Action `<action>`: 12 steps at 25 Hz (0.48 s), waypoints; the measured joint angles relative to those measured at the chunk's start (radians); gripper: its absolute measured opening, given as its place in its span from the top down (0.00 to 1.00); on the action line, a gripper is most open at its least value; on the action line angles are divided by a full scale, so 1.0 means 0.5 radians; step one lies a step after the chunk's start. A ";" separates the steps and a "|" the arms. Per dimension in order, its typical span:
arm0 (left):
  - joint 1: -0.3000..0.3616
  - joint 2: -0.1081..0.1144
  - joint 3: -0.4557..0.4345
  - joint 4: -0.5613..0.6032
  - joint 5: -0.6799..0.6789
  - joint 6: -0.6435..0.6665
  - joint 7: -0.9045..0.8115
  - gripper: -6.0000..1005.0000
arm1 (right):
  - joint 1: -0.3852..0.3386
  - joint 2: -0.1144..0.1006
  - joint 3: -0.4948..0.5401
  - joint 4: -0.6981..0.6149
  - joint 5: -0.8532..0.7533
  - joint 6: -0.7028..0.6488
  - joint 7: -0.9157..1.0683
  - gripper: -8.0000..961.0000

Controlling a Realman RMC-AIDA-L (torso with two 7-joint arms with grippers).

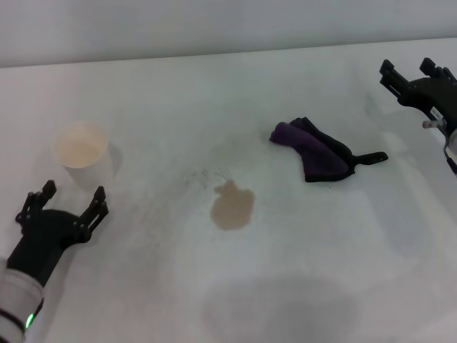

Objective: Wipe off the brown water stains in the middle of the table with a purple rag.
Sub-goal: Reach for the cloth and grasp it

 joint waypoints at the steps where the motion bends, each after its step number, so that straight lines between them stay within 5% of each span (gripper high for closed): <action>1: 0.024 0.000 0.000 0.010 0.000 0.040 0.000 0.11 | 0.004 0.000 -0.001 0.000 -0.020 0.016 0.026 0.09; 6: 0.147 -0.003 -0.005 0.074 -0.007 0.273 -0.015 0.11 | 0.013 -0.009 -0.155 -0.113 -0.206 0.106 0.413 0.09; 12: 0.192 0.001 -0.015 0.090 -0.015 0.421 -0.020 0.11 | 0.002 -0.039 -0.734 -0.643 -0.596 -0.033 0.823 0.09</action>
